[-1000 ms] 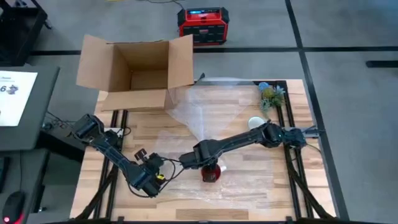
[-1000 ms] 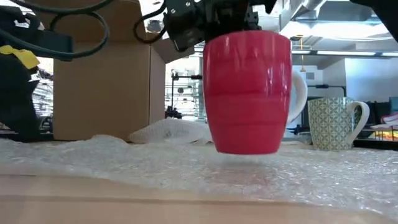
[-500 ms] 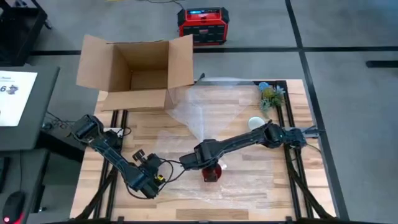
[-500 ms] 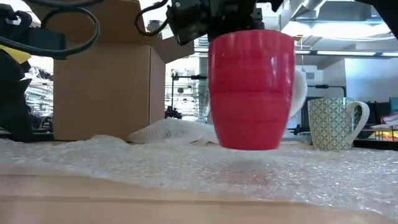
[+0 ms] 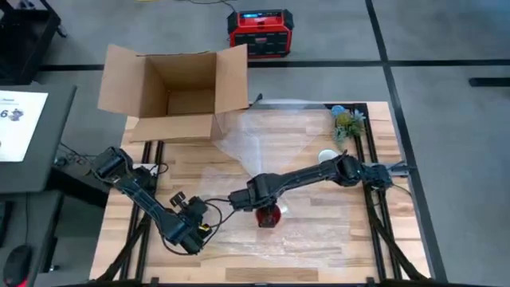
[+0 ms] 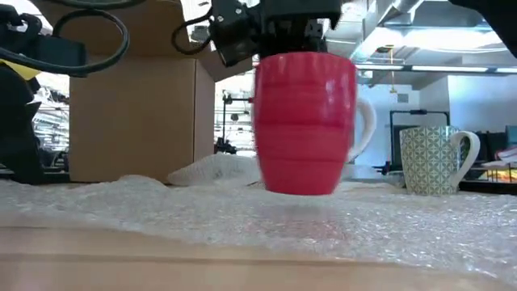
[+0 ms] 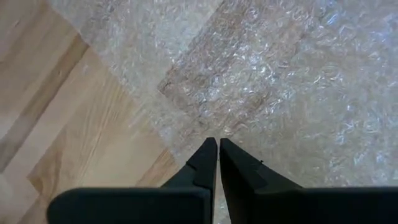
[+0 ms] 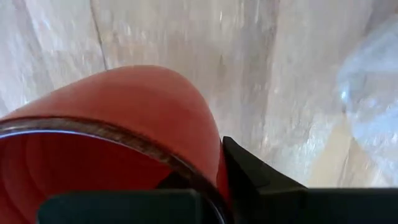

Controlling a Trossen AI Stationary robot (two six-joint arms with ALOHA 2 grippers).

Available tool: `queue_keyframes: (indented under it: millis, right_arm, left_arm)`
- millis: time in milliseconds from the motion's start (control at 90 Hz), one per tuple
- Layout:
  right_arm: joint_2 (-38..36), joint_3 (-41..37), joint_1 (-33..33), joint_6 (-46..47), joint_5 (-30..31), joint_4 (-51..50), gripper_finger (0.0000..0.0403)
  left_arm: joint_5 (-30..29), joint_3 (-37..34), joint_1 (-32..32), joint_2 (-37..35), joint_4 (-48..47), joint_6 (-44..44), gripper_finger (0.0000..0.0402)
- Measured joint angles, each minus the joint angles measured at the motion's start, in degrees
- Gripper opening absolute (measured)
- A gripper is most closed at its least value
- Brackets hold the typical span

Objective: Wrap mug
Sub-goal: Wrap the red mug with bubble wrap

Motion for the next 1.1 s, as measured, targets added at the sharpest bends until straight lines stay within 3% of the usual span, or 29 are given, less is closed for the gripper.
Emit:
queue_keyframes:
  millis: [389,756,1100]
  right_arm:
    - [0.1,-0.1,2.0,-3.2,-0.1,0.4,0.0014]
    - [-1.0,-6.5,0.5,-4.5,-1.2,5.9,0.0015]
    - [-1.3,-5.9,0.2,-6.1,-1.3,6.7,0.0071]
  left_arm:
    - [0.0,0.0,0.0,0.0,0.2,-0.1,0.0]
    - [0.0,0.0,0.0,0.0,0.5,-0.3,0.0]
    - [0.1,0.0,0.0,0.0,1.3,-0.4,0.0]
